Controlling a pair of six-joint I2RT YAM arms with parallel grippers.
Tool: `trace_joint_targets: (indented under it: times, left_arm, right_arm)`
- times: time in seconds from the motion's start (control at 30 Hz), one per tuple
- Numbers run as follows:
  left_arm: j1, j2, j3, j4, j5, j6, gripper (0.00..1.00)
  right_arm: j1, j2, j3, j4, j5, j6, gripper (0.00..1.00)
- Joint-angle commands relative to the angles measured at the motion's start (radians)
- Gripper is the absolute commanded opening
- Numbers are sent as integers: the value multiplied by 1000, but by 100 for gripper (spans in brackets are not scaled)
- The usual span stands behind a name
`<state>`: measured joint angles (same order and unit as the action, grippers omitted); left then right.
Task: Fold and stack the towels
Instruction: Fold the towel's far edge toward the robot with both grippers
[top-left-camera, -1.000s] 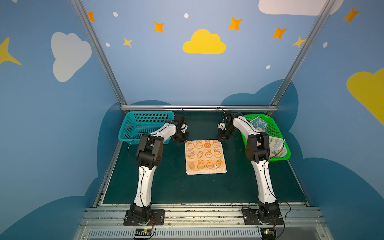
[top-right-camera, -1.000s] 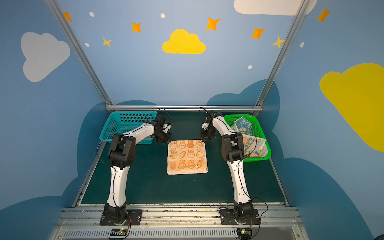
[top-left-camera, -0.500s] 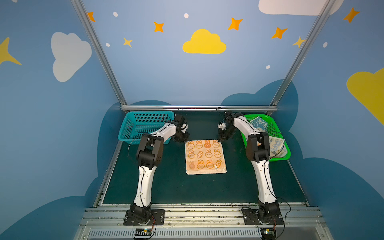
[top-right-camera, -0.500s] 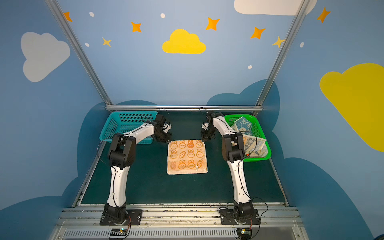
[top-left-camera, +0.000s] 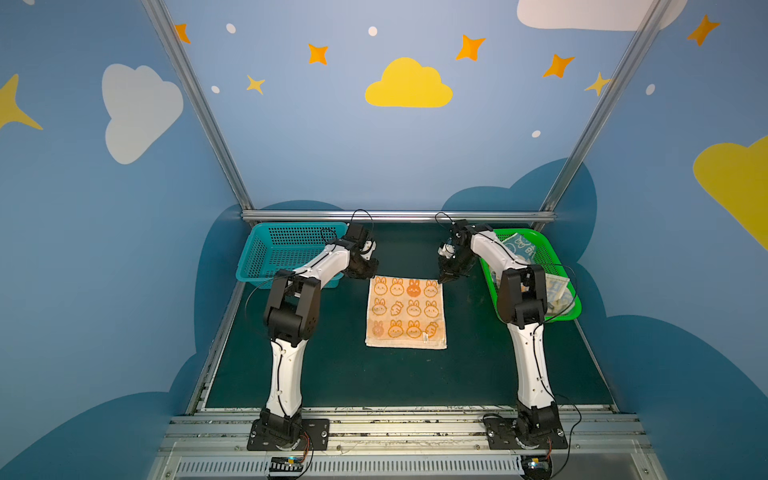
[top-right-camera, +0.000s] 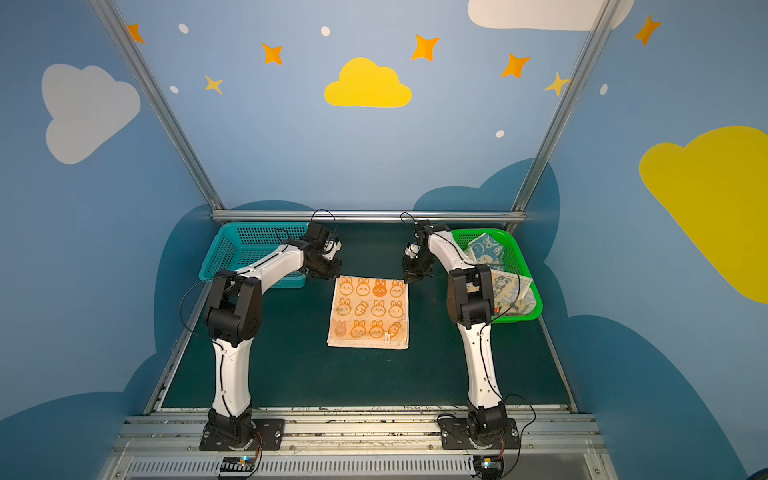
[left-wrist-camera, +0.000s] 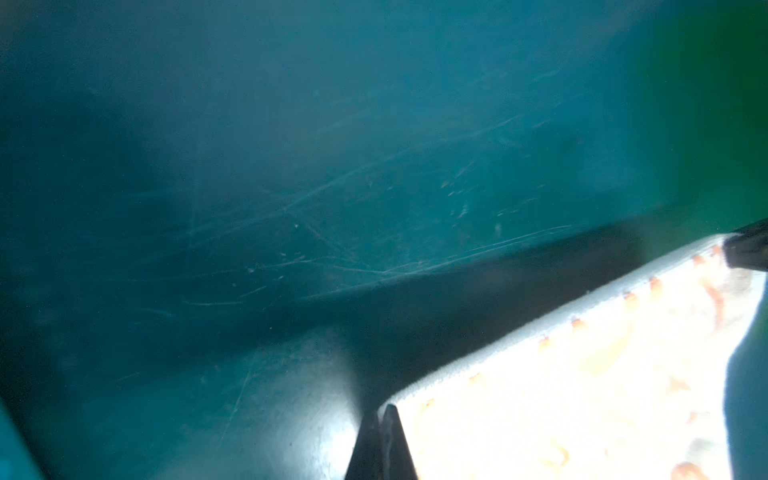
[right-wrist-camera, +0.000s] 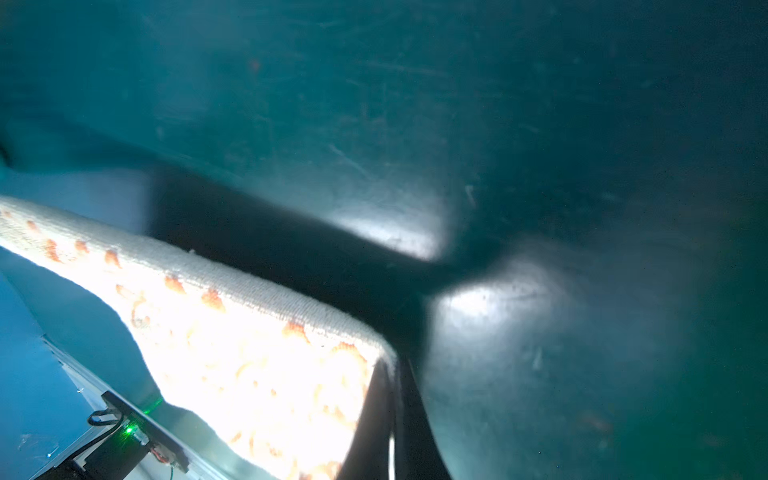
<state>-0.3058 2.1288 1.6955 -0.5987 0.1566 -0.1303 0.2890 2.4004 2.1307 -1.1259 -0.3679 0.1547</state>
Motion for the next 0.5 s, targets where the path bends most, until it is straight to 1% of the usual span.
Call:
trace_joint_targets:
  times: [0.0,0.23,0.47]
  left_arm:
    - [4,-53,-17,10,-7,19,3]
    - [4,-116,-90,26,-18,2,3]
    - [3,-212,-211,55,-33,-64,3]
  right_arm:
    - [-7,-77,-21,-20,-6,9,0]
    - [-1,-159,-116,2,-9,18,0]
    - [16,-272,-293,61,-15,49,0]
